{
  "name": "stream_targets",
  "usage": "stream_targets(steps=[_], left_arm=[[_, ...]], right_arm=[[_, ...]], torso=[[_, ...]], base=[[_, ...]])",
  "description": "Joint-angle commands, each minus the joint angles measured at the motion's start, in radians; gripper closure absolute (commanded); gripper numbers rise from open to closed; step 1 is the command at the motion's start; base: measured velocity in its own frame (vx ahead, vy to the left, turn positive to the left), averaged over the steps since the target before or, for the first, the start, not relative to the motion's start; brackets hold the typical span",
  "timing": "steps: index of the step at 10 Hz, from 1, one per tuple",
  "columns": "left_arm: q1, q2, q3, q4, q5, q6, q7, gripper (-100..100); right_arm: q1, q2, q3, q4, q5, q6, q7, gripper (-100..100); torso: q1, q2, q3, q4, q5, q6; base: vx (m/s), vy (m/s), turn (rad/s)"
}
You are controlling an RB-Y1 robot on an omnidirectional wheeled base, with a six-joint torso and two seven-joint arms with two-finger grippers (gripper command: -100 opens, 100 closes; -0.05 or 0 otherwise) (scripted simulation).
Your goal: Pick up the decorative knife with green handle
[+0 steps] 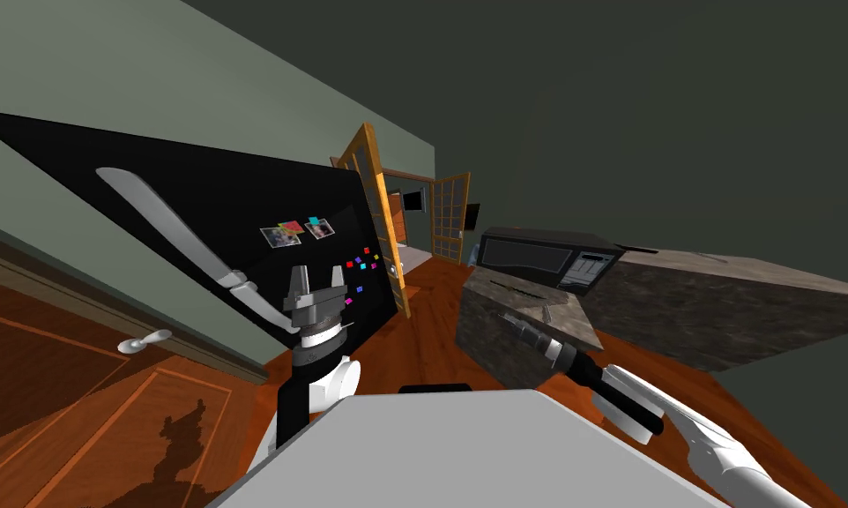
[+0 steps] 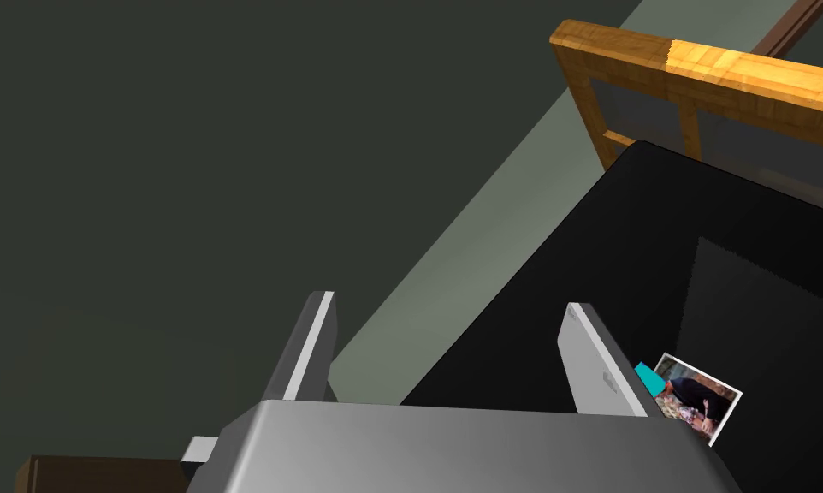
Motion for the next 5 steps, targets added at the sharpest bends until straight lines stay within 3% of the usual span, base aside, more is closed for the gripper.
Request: stream_targets(steps=[1, 2, 5], left_arm=[[0.000, 0.000, 0.000, 0.000, 0.000, 0.000, 0.000, 0], [0.000, 0.000, 0.000, 0.000, 0.000, 0.000, 0.000, 0], [0.000, 0.000, 0.000, 0.000, 0.000, 0.000, 0.000, 0]], right_arm=[[-0.008, -0.046, 0.004, 0.029, 0.012, -0.008, 0.005, -100], [-0.011, -0.079, 0.014, 0.066, 0.036, -0.013, 0.016, -100], [-0.014, -0.156, 0.024, 0.101, 0.061, -0.017, 0.026, -100]], torso=[[0.000, 0.000, 0.000, 0.000, 0.000, 0.000], [0.000, 0.000, 0.000, 0.000, 0.000, 0.000], [0.000, -0.001, -0.001, 0.000, 0.000, 0.000]], base=[[0.017, 0.031, 0.047], [0.024, 0.039, 0.090], [0.029, 0.025, 0.064]])
